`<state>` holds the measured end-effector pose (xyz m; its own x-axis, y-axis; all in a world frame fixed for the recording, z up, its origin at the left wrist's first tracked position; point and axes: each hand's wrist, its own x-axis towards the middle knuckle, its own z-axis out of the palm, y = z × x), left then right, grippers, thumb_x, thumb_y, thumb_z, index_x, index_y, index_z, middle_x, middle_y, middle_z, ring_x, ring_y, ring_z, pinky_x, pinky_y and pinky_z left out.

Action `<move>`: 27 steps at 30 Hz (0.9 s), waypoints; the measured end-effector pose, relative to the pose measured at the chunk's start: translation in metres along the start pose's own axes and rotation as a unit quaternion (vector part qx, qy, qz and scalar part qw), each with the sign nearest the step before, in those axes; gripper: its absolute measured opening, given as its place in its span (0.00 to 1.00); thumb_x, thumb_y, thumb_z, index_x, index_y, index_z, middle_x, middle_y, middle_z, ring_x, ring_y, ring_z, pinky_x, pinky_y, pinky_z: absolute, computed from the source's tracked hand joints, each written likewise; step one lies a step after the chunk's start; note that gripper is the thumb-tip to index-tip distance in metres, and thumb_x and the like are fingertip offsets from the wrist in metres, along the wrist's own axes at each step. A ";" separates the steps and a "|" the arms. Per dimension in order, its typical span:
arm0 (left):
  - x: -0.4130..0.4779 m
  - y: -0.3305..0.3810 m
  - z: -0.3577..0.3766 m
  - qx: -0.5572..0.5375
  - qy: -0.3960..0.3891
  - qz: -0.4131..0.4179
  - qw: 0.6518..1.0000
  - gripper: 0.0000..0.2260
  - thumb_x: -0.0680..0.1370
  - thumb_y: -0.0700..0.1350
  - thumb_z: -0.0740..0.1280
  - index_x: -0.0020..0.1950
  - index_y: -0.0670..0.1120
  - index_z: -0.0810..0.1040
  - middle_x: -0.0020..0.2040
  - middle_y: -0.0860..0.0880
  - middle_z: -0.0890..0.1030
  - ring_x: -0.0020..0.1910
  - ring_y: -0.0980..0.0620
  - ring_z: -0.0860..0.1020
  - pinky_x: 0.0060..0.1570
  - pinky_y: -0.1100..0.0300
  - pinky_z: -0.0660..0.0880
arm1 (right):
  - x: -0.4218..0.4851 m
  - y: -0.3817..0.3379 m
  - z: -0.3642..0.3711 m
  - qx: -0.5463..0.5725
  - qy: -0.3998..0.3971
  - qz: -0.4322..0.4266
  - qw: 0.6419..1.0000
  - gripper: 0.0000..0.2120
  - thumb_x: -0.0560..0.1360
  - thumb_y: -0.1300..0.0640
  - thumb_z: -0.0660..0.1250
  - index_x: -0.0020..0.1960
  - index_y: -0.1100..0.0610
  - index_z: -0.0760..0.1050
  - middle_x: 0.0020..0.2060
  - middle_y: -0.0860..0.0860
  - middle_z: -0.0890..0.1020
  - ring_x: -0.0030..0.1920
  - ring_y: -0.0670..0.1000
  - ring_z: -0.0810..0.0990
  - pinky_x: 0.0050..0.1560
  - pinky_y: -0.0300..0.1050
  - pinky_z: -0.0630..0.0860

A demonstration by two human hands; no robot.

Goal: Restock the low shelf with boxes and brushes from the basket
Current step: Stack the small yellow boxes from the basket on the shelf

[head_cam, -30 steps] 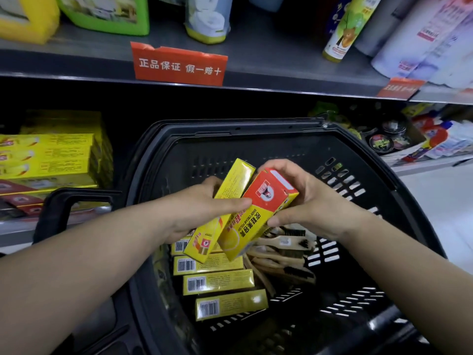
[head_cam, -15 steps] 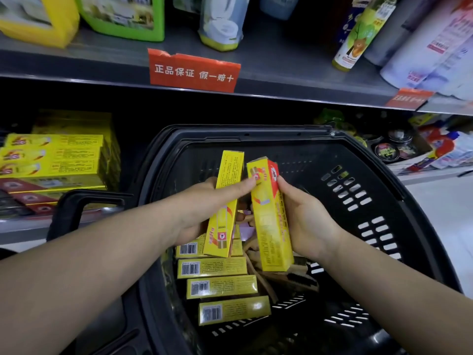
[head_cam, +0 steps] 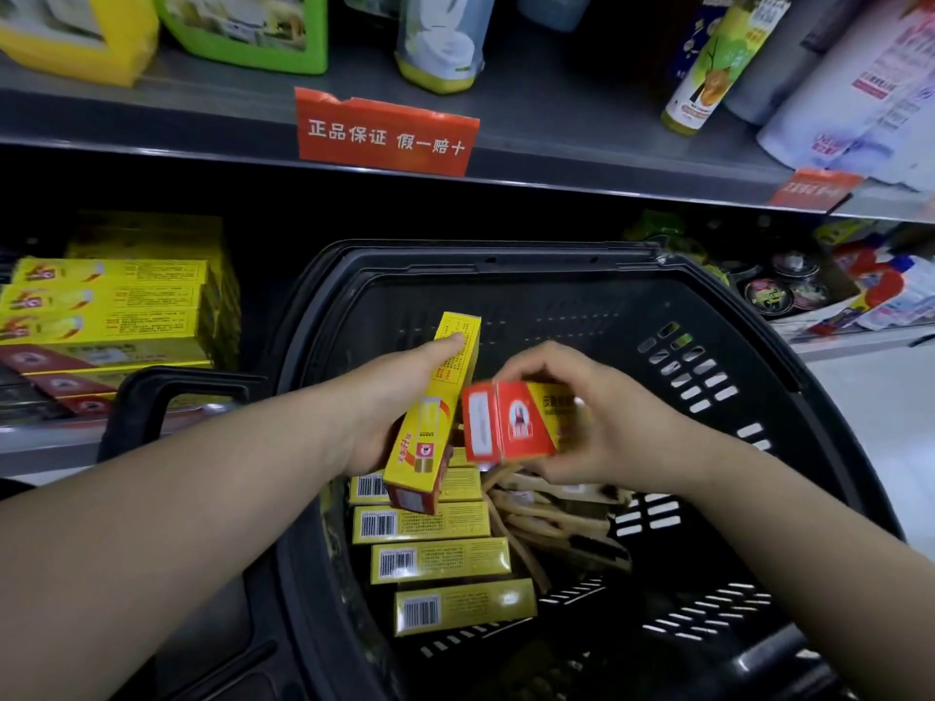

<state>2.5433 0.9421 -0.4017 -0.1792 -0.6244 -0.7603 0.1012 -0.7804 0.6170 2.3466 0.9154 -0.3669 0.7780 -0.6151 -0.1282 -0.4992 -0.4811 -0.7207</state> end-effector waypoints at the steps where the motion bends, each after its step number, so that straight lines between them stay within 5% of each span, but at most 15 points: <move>1: 0.000 0.000 0.000 0.005 -0.005 -0.001 1.000 0.24 0.74 0.64 0.61 0.53 0.45 0.79 0.37 0.42 0.84 0.32 0.44 0.83 0.37 0.54 0.80 | -0.001 -0.001 -0.001 -0.043 -0.011 -0.028 0.999 0.28 0.67 0.59 0.76 0.61 0.42 0.68 0.56 0.42 0.72 0.59 0.43 0.73 0.53 0.33 0.73; 4: 0.000 0.001 0.000 0.038 -0.031 -0.019 0.999 0.25 0.72 0.65 0.63 0.50 0.44 0.80 0.35 0.43 0.84 0.31 0.45 0.83 0.33 0.54 0.81 | -0.001 -0.005 -0.002 -0.070 -0.061 -0.023 0.995 0.29 0.70 0.59 0.73 0.65 0.41 0.68 0.58 0.40 0.70 0.61 0.40 0.69 0.54 0.28 0.69; 7: -0.002 0.001 -0.001 0.068 -0.092 -0.029 0.993 0.26 0.64 0.66 0.68 0.48 0.45 0.82 0.39 0.43 0.85 0.34 0.46 0.83 0.36 0.56 0.81 | 0.000 -0.004 -0.005 -0.101 -0.081 -0.001 0.992 0.28 0.71 0.55 0.73 0.66 0.41 0.66 0.61 0.36 0.71 0.64 0.37 0.68 0.67 0.37 0.65; 10: -0.006 0.001 -0.002 0.056 -0.140 -0.022 0.988 0.18 0.61 0.62 0.71 0.38 0.48 0.85 0.38 0.44 0.84 0.34 0.47 0.83 0.39 0.56 0.80 | 0.000 -0.005 -0.005 -0.050 -0.053 0.012 0.997 0.26 0.70 0.55 0.74 0.63 0.41 0.68 0.62 0.40 0.72 0.66 0.40 0.68 0.65 0.41 0.68; 17: -0.007 0.004 -0.004 0.021 -0.140 -0.017 0.990 0.19 0.61 0.54 0.74 0.43 0.42 0.82 0.38 0.42 0.84 0.32 0.46 0.82 0.37 0.55 0.80 | -0.003 0.008 -0.001 0.052 0.026 0.040 0.998 0.27 0.66 0.54 0.75 0.61 0.44 0.69 0.58 0.39 0.75 0.63 0.40 0.71 0.57 0.34 0.74; 22: -0.007 0.004 -0.005 0.047 -0.145 -0.031 0.988 0.16 0.61 0.49 0.72 0.46 0.43 0.79 0.37 0.43 0.83 0.33 0.47 0.81 0.39 0.56 0.79 | -0.004 0.018 -0.002 0.013 -0.004 0.045 0.999 0.31 0.61 0.44 0.75 0.61 0.35 0.68 0.63 0.38 0.67 0.68 0.42 0.63 0.66 0.37 0.66; 24: -0.008 0.005 -0.006 0.047 -0.150 -0.038 0.987 0.15 0.61 0.47 0.71 0.44 0.42 0.80 0.36 0.43 0.83 0.31 0.47 0.81 0.36 0.56 0.79 | -0.004 0.022 -0.002 -0.009 -0.009 0.054 0.998 0.35 0.60 0.47 0.78 0.62 0.36 0.67 0.63 0.40 0.68 0.66 0.42 0.67 0.65 0.39 0.68; 27: -0.008 0.005 -0.005 0.057 -0.160 -0.060 0.984 0.10 0.63 0.45 0.70 0.39 0.40 0.82 0.36 0.42 0.83 0.31 0.46 0.82 0.35 0.56 0.80 | -0.005 0.026 -0.005 -0.012 0.029 0.059 0.998 0.26 0.65 0.61 0.77 0.57 0.45 0.71 0.57 0.45 0.76 0.56 0.49 0.76 0.55 0.50 0.75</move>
<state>2.5503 0.9433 -0.3935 -0.4836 -0.4715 -0.7374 -0.0470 -0.8273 0.5598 2.3279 0.9024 -0.3813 0.6899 -0.7033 -0.1715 -0.5961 -0.4174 -0.6859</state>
